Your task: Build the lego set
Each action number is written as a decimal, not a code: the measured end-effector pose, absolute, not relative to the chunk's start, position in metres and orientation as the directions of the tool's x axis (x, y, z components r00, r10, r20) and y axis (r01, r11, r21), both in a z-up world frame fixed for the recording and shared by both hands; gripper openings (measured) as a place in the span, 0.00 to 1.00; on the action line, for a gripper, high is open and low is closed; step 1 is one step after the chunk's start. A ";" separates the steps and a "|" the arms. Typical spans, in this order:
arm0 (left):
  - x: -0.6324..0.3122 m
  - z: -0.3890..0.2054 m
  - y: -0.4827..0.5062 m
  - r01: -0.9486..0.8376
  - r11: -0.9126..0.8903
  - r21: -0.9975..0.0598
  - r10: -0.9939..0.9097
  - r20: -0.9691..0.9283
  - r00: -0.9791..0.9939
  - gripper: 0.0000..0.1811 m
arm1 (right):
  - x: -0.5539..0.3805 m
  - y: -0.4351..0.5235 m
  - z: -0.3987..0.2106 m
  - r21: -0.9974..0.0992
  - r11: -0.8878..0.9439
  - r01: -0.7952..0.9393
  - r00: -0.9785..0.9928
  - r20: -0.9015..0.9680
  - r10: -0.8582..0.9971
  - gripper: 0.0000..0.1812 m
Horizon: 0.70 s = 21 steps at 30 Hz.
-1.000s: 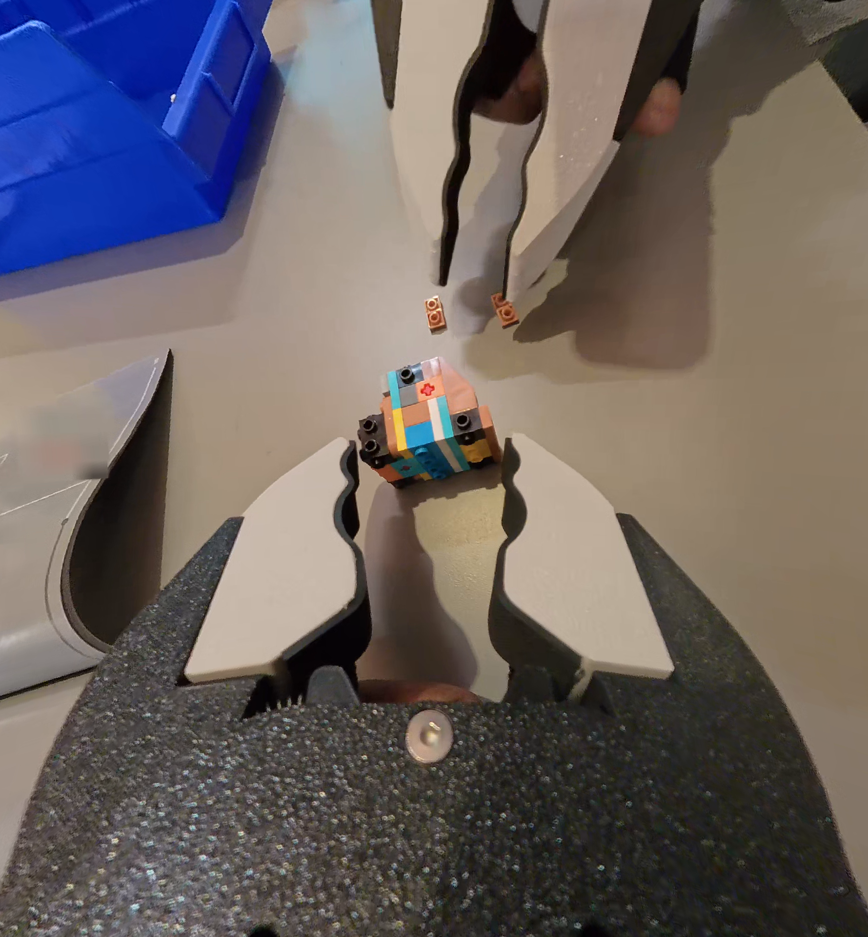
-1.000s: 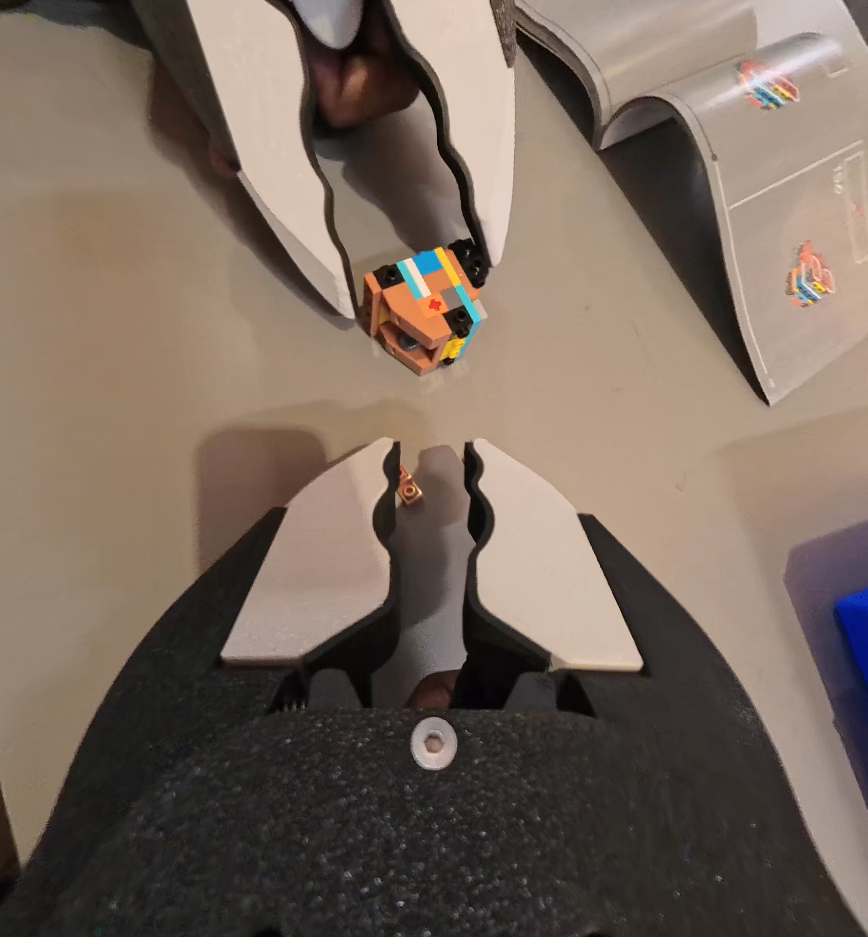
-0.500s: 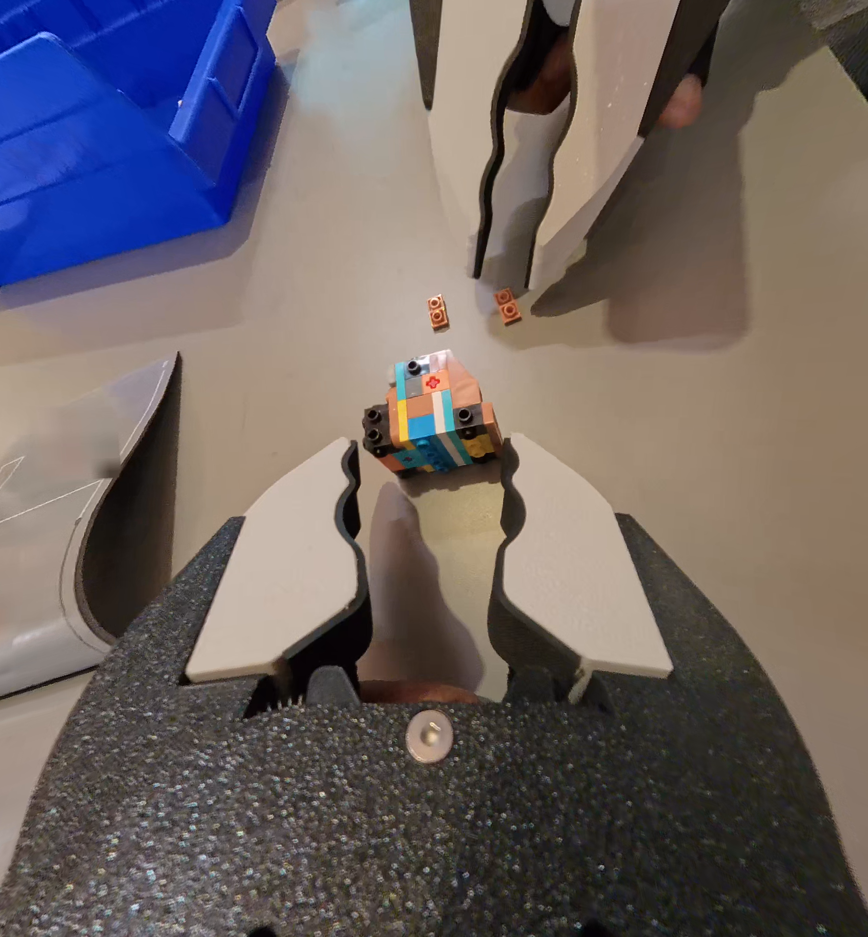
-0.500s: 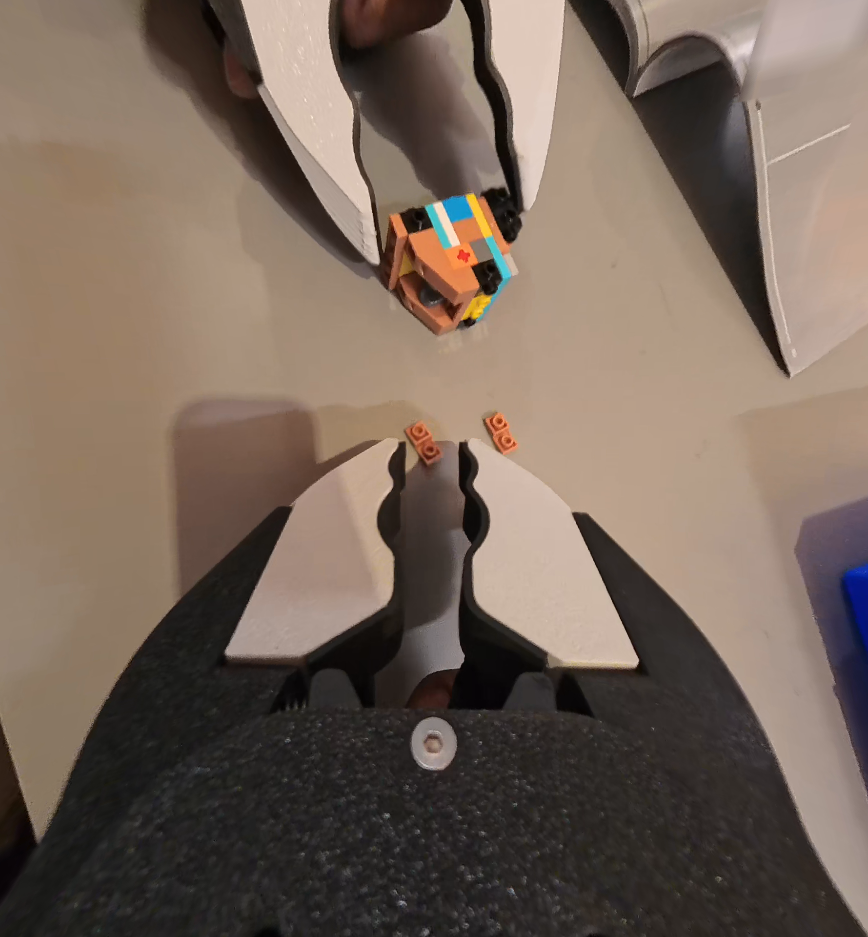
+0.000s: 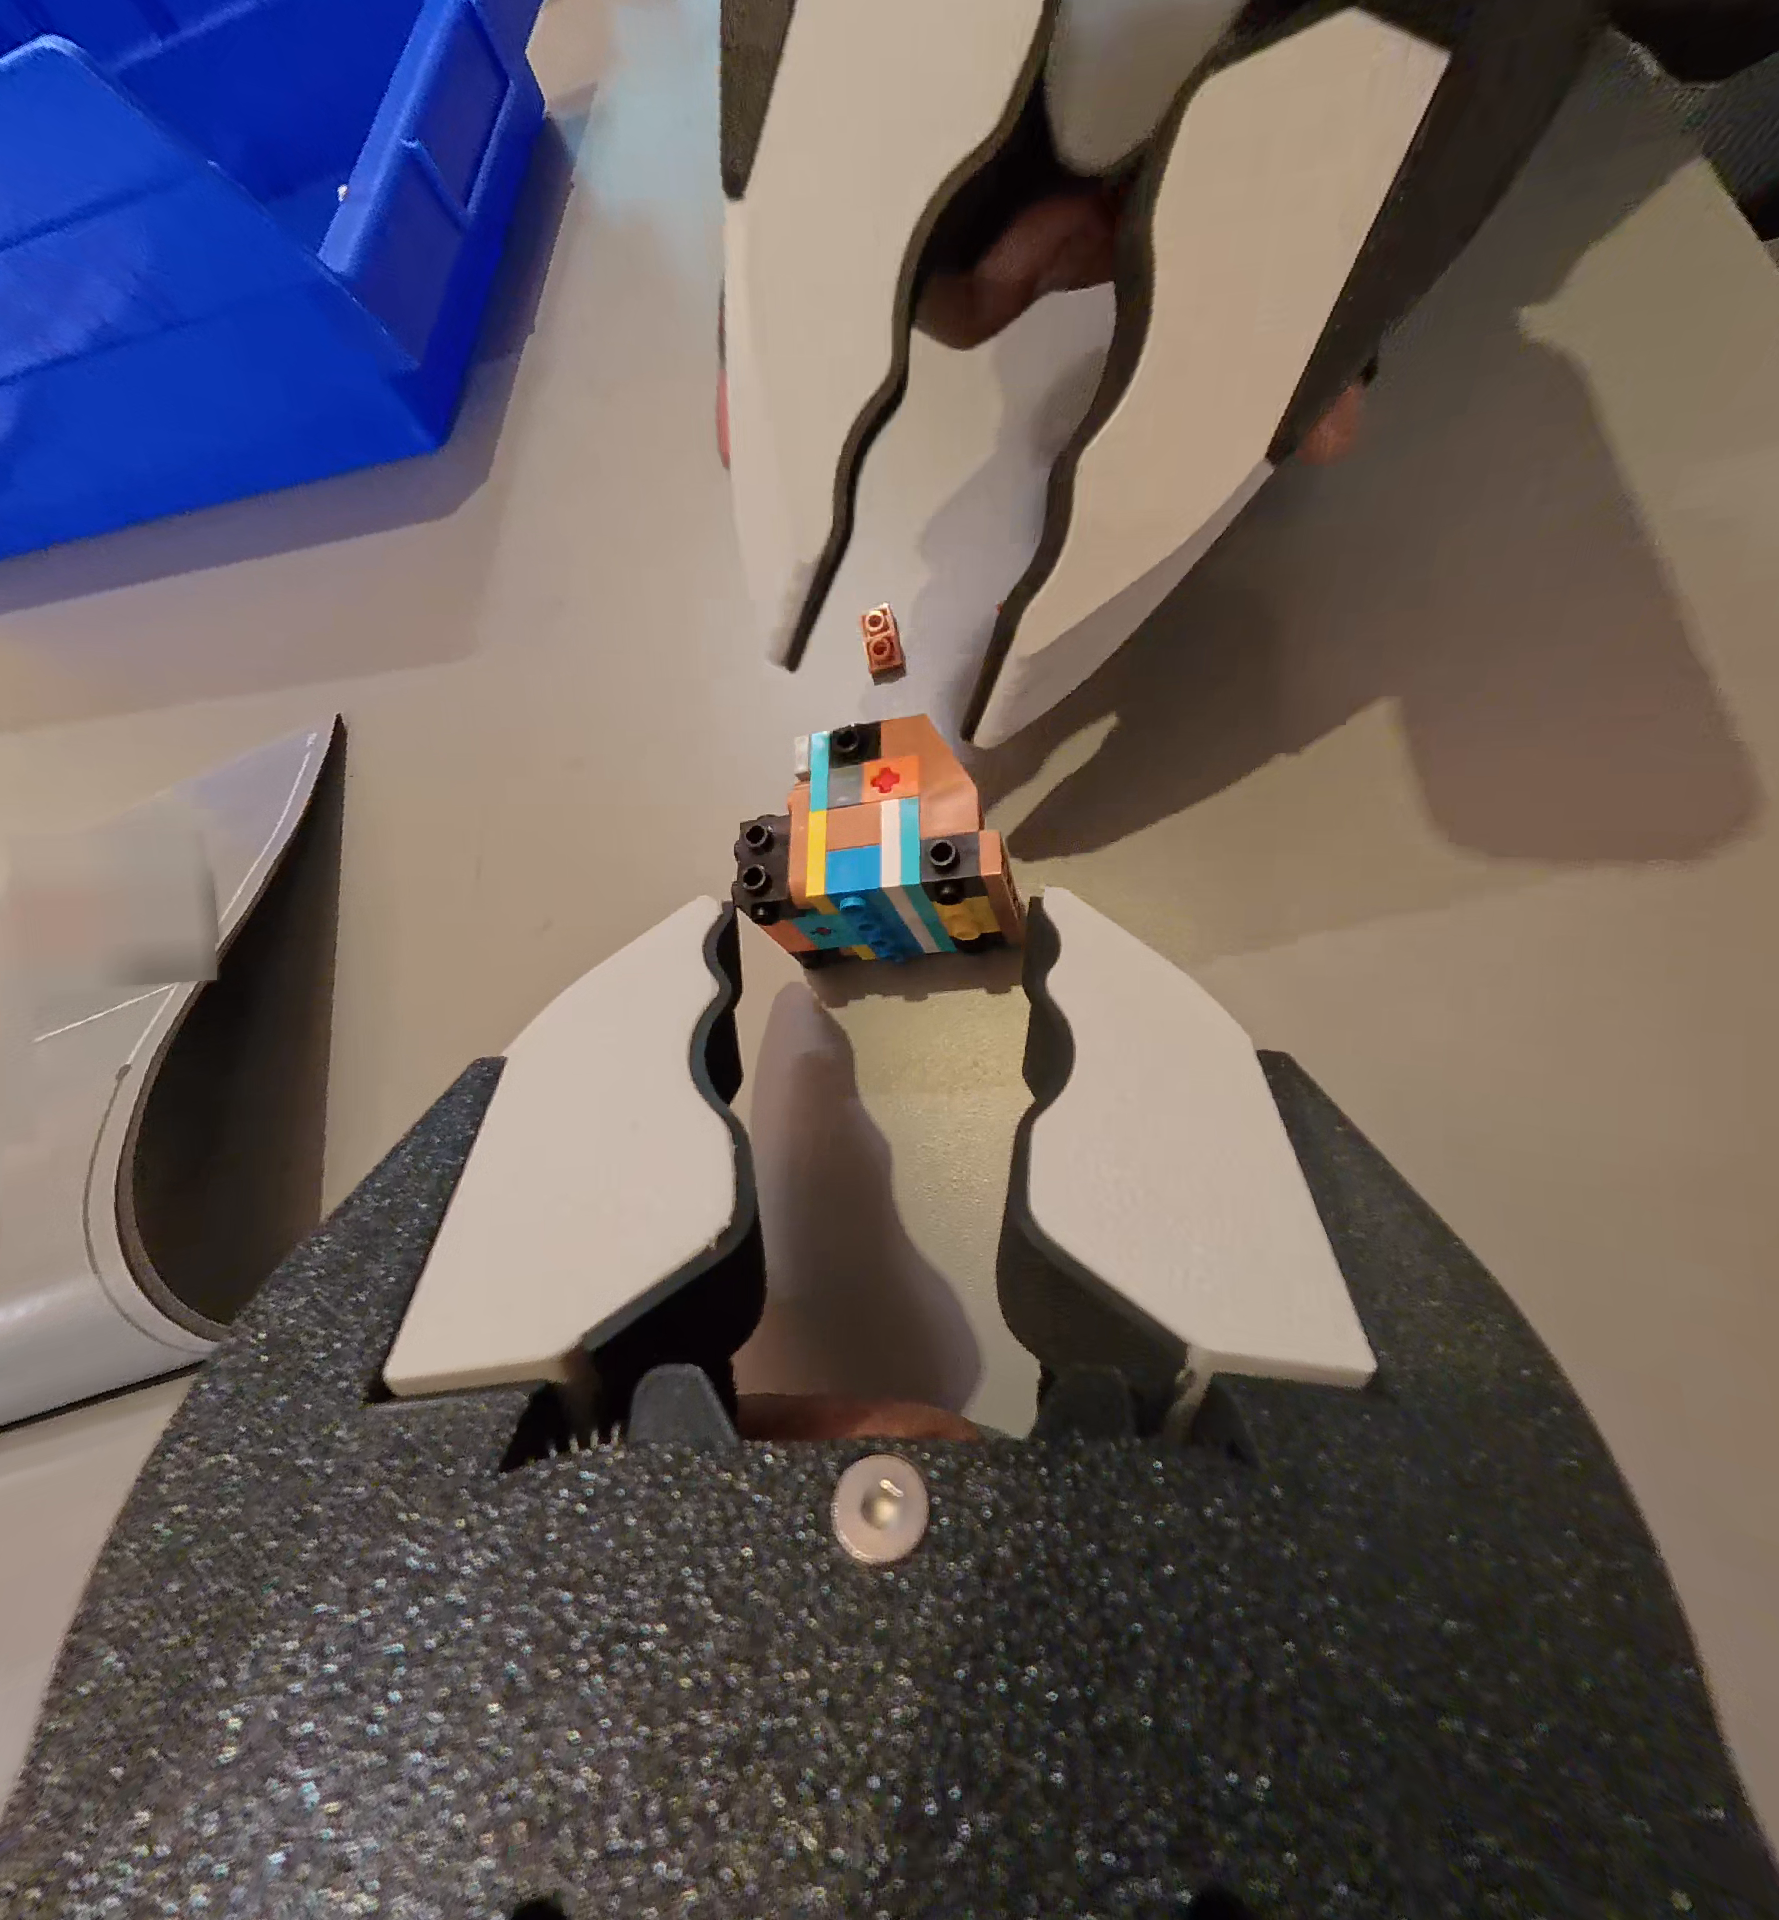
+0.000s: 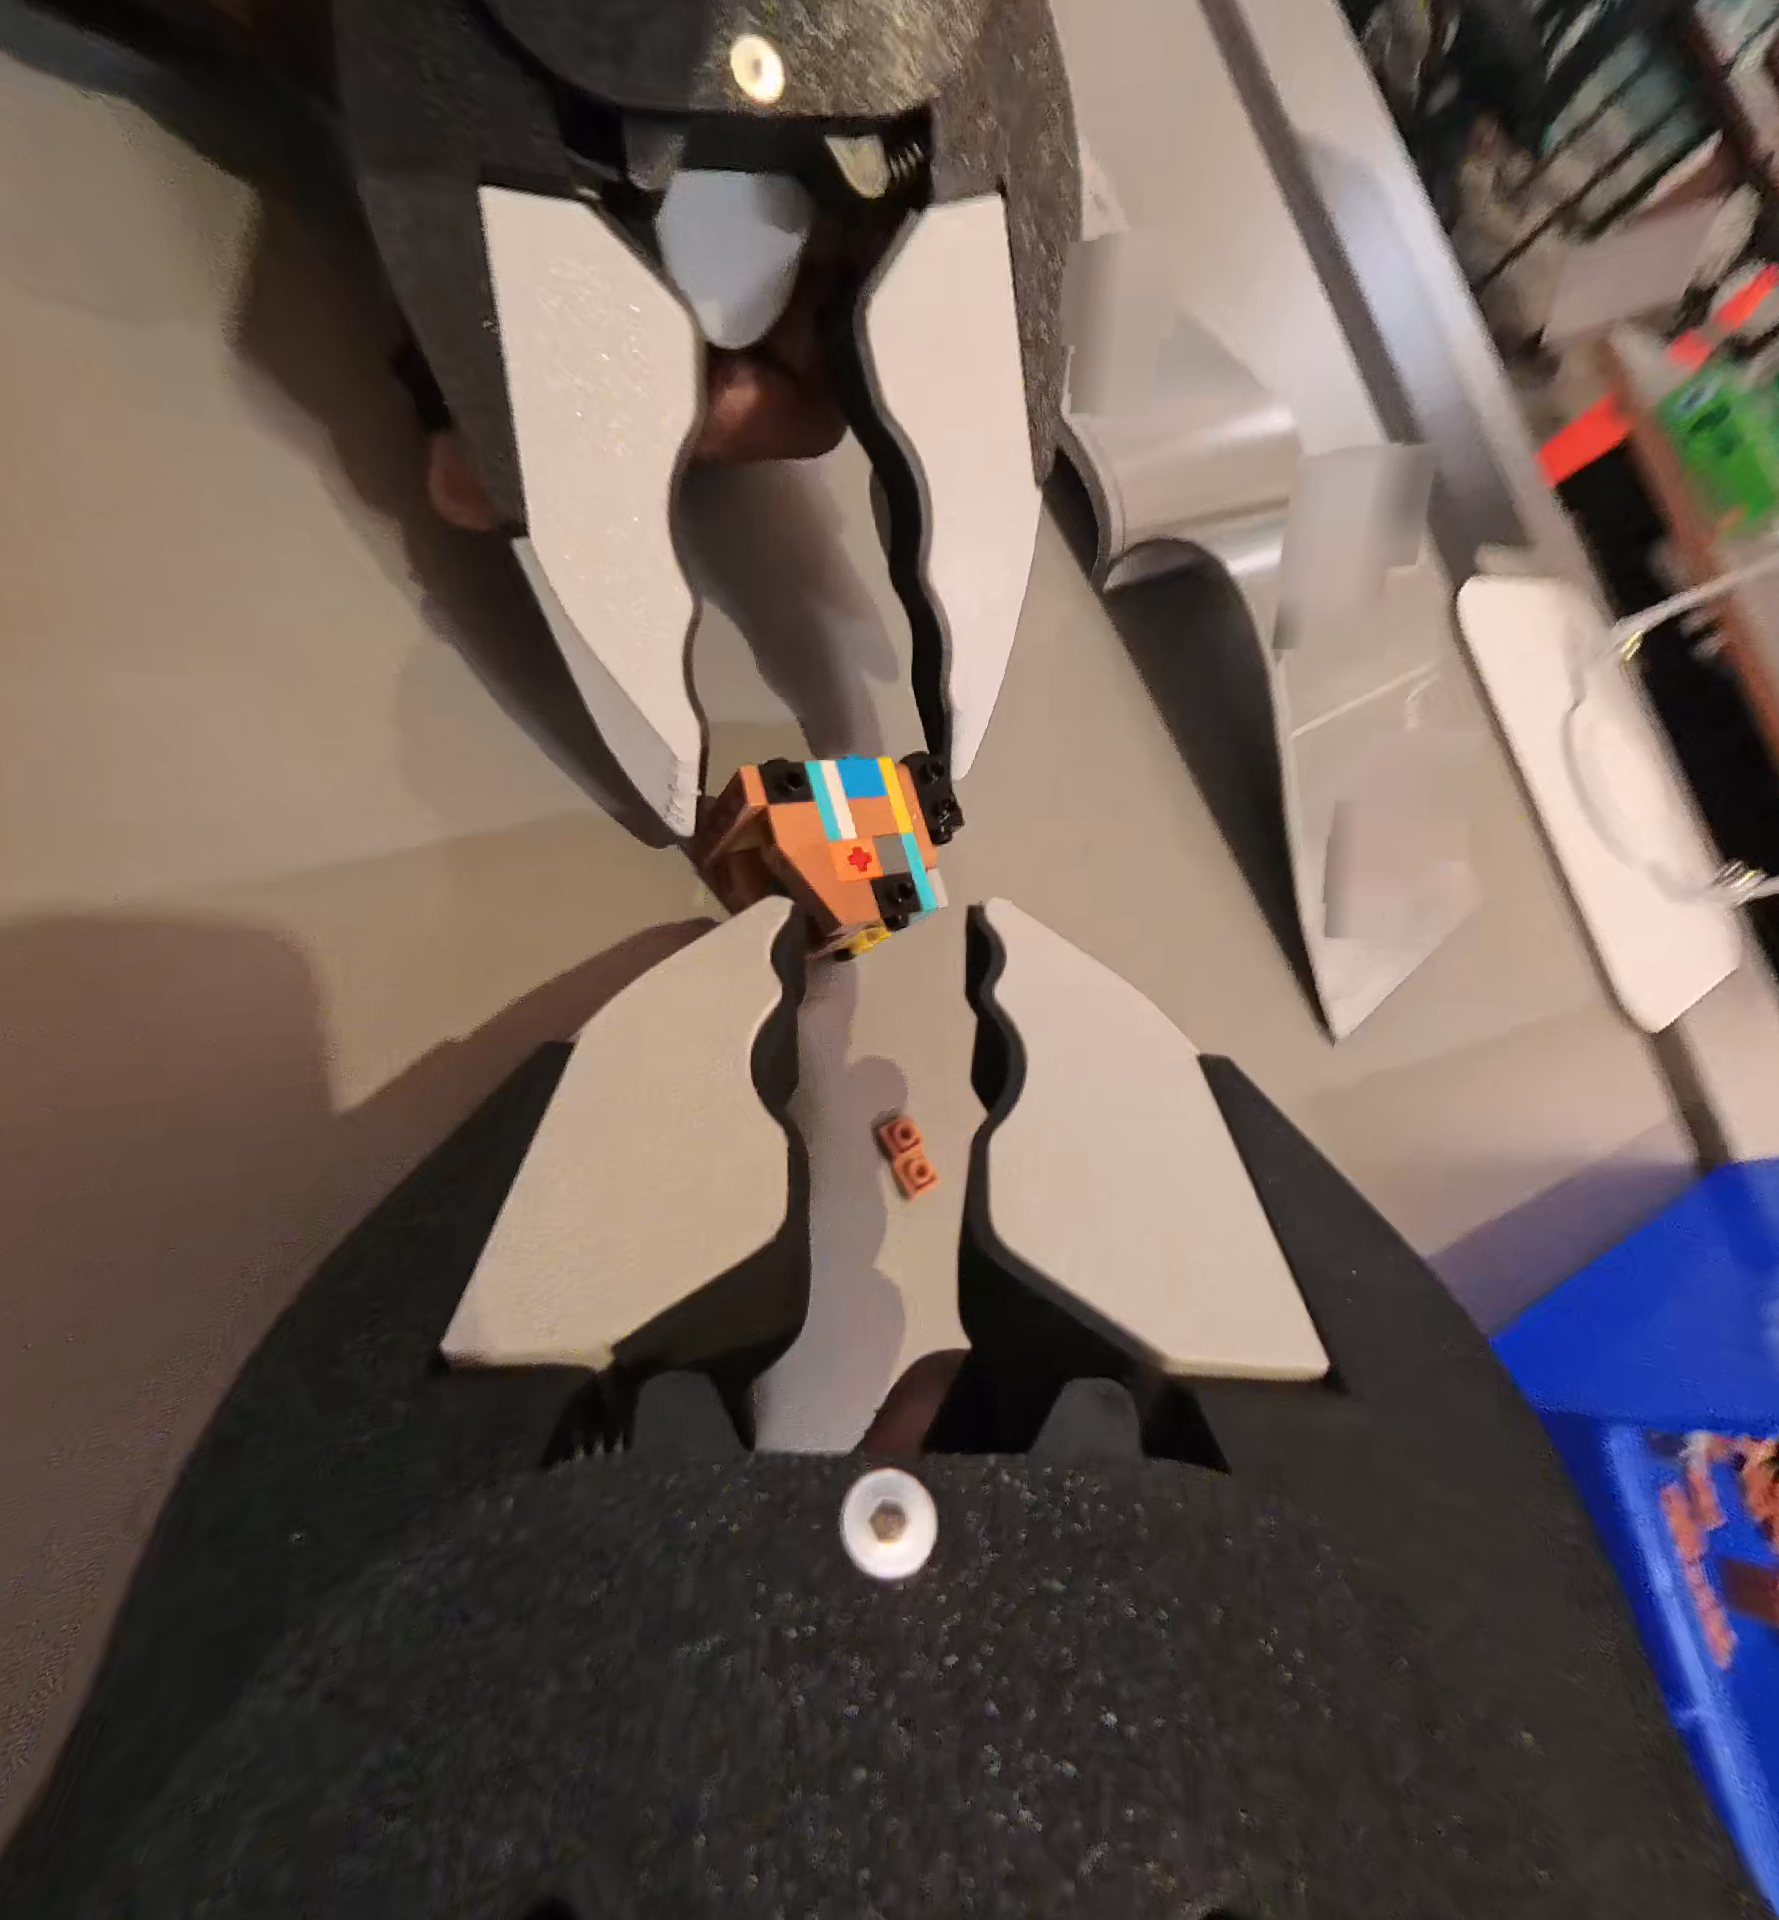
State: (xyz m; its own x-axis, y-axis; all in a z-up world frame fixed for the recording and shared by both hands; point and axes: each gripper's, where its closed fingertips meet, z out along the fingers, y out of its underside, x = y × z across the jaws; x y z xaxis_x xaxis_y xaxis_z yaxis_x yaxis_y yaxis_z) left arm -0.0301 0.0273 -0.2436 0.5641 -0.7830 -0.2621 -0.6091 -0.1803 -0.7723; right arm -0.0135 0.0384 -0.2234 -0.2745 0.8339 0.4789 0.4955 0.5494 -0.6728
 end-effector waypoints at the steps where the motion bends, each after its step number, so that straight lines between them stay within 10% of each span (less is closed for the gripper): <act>1: -0.030 -0.244 0.027 -0.609 -0.182 -0.772 -0.784 -0.260 0.564 0.29 | -0.014 0.038 -0.223 -0.658 0.588 0.470 -0.294 0.512 0.807 0.17; 10: -0.031 -0.244 0.028 -0.600 -0.202 -0.774 -0.782 -0.241 0.574 0.30 | -0.019 0.033 -0.226 -0.330 0.904 0.272 -0.463 0.779 0.424 0.14; 21: -0.033 -0.243 0.029 -0.611 -0.182 -0.771 -0.774 -0.271 0.572 0.32 | -0.020 0.040 -0.232 -0.372 0.869 0.326 -0.490 0.720 0.492 0.07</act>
State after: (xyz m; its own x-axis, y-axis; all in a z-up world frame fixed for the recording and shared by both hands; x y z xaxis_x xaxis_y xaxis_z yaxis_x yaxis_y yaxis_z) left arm -0.0327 0.0290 -0.2432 0.5724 -0.7740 -0.2707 -0.6106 -0.1820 -0.7708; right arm -0.0202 0.0400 -0.2316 -0.4898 0.4915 0.7201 0.3260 0.8693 -0.3716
